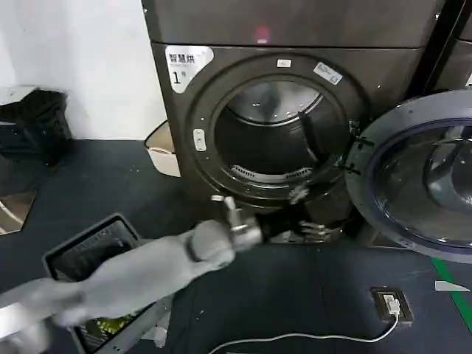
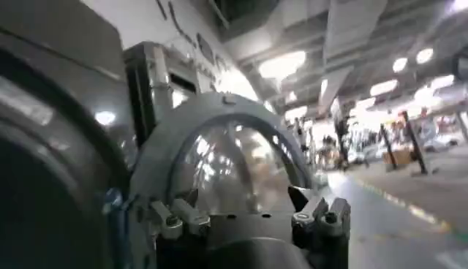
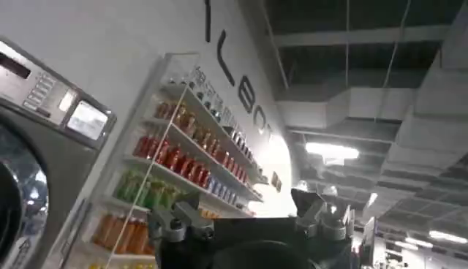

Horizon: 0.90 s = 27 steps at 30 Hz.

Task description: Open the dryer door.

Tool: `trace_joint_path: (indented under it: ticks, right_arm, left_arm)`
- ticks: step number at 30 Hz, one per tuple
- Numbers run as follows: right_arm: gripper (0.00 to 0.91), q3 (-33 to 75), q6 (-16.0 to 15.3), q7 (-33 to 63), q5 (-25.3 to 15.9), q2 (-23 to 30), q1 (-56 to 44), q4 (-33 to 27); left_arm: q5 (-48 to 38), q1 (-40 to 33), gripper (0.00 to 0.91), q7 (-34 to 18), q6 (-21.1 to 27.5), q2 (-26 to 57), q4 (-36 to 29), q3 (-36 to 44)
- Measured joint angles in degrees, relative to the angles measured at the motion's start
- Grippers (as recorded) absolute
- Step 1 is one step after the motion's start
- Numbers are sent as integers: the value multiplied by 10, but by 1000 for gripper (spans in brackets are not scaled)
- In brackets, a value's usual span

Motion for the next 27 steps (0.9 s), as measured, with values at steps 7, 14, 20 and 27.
trace_joint_path:
  ticks: [7, 14, 20, 27]
  right_arm:
    - [907, 10, 4, 8, -12, -2, 8, 6]
    - [907, 19, 13, -7, -14, -15, 8, -3]
    - [907, 9, 19, -19, -29, -16, 18, -1]
    - [907, -4, 24, -27, -48, -17, 32, -7]
  left_arm:
    - [10, 35, 907, -4, 65, 156, -84, -34]
    - [41, 95, 907, 54, 141, 293, -143, -94]
    - [69, 205, 907, 124, 188, 389, -170, -207]
    - [84, 285, 907, 149, 221, 478, -159, -308]
